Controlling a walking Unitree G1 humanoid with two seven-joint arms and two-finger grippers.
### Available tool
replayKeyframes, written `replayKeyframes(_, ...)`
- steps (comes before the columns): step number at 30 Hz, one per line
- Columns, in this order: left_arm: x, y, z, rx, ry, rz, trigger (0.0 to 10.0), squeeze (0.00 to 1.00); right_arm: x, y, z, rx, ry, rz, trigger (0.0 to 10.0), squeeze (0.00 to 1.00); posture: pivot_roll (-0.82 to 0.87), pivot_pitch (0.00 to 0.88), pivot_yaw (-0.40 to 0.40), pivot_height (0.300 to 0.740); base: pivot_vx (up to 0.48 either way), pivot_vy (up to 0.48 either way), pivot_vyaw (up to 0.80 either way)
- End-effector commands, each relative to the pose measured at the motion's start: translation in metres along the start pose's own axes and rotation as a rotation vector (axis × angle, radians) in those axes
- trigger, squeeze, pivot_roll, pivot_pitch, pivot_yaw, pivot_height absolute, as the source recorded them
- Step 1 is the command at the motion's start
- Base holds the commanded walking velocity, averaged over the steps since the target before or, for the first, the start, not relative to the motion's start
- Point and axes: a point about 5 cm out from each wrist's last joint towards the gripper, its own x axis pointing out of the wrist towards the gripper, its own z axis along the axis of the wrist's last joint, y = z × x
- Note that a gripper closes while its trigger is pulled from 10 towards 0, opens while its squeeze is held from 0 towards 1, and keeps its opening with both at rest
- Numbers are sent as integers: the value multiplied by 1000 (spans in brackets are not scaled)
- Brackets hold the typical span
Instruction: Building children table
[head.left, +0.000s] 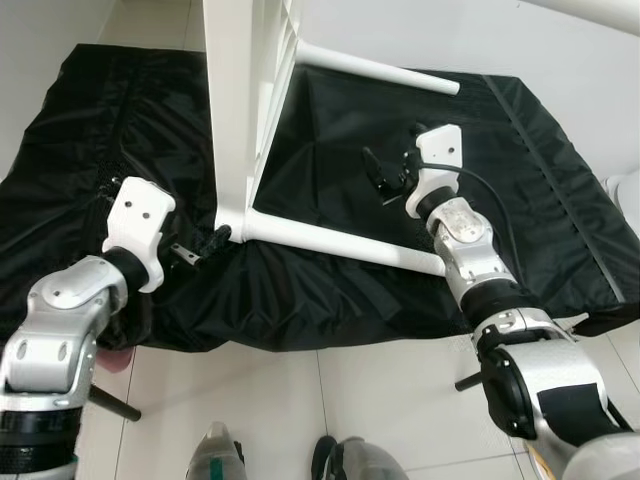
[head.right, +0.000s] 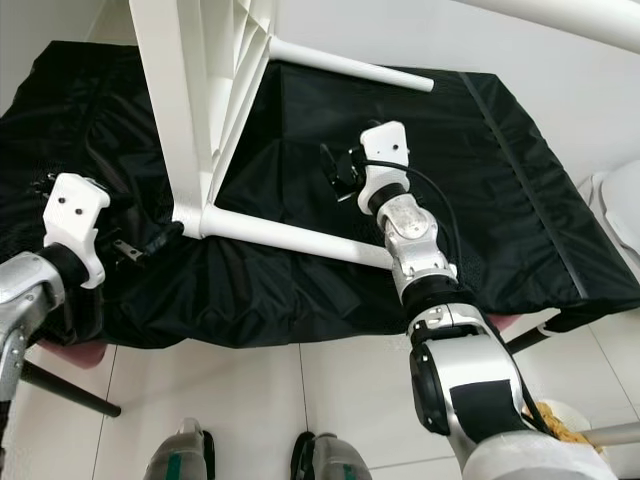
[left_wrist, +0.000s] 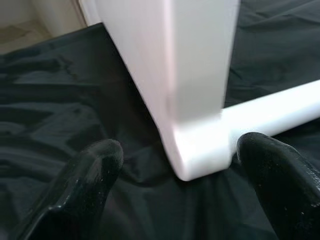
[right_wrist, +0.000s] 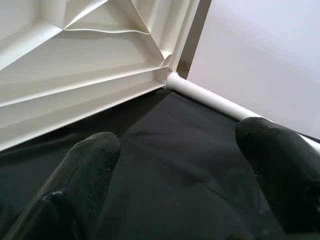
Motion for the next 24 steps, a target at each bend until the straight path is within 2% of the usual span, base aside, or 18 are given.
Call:
replayKeyframes(1,0,16,0,-1,-1,313,10000,0,-3,-2,-3,1,4,-9,10000,0,175,68,-99,740,0,0,0)
replayKeyframes(10,5,17,-1,7,12,328,10000,0,-4,-3,-3,1,4,-14,10000,0,173,70,-100,740,0,0,0)
replayKeyframes(13,13,22,1,20,20,383,10000,0,-3,-5,-2,-2,1,-22,10000,0,170,78,-101,740,0,0,0)
replayKeyframes(21,17,24,3,19,20,396,10000,0,-4,-6,-1,-3,1,-28,10000,0,171,85,-102,740,0,0,0)
replayKeyframes(24,22,30,6,36,33,433,10000,0,-4,-8,-1,-3,0,-39,10000,0,170,89,-99,740,0,0,0)
